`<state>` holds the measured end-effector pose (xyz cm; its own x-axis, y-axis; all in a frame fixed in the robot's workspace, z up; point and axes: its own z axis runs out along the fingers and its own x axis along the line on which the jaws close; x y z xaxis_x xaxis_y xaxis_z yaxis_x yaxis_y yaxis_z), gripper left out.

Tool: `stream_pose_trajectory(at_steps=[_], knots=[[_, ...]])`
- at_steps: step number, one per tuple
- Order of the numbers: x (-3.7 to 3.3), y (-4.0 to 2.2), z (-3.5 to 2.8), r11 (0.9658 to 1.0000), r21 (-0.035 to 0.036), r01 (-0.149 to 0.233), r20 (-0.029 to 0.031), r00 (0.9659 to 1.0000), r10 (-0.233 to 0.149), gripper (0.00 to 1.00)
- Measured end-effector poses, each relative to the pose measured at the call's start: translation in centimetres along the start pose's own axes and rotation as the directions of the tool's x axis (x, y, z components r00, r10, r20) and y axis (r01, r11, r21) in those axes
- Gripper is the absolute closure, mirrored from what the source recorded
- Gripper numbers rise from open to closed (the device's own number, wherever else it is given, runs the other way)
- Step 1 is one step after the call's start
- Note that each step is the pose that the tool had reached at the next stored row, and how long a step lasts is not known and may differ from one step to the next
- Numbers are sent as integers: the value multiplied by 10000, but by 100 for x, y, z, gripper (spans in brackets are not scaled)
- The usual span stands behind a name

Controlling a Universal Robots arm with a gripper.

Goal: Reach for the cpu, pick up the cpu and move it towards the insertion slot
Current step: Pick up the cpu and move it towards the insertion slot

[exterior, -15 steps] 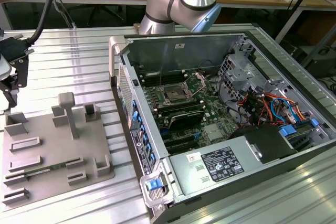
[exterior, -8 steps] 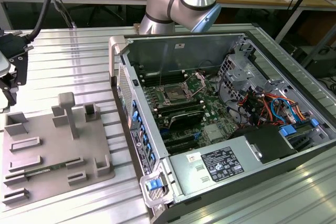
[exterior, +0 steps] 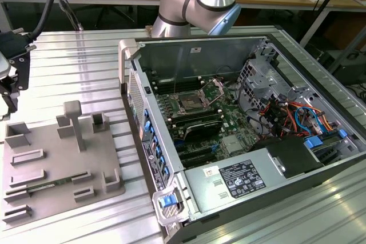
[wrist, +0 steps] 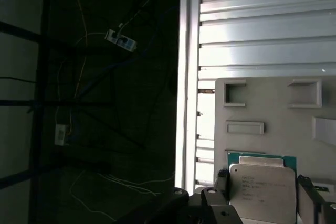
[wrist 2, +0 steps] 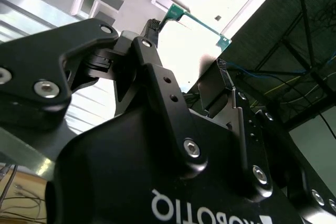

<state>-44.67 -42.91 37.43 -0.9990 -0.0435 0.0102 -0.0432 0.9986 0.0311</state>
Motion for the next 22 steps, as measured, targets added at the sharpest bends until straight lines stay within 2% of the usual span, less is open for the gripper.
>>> stream_pose_trajectory(at_steps=[12,22], knots=[[-4,2,-72,10000,0,0,1,10000,0,45],[-6,5,-158,10000,0,0,0,10000,0,45]])
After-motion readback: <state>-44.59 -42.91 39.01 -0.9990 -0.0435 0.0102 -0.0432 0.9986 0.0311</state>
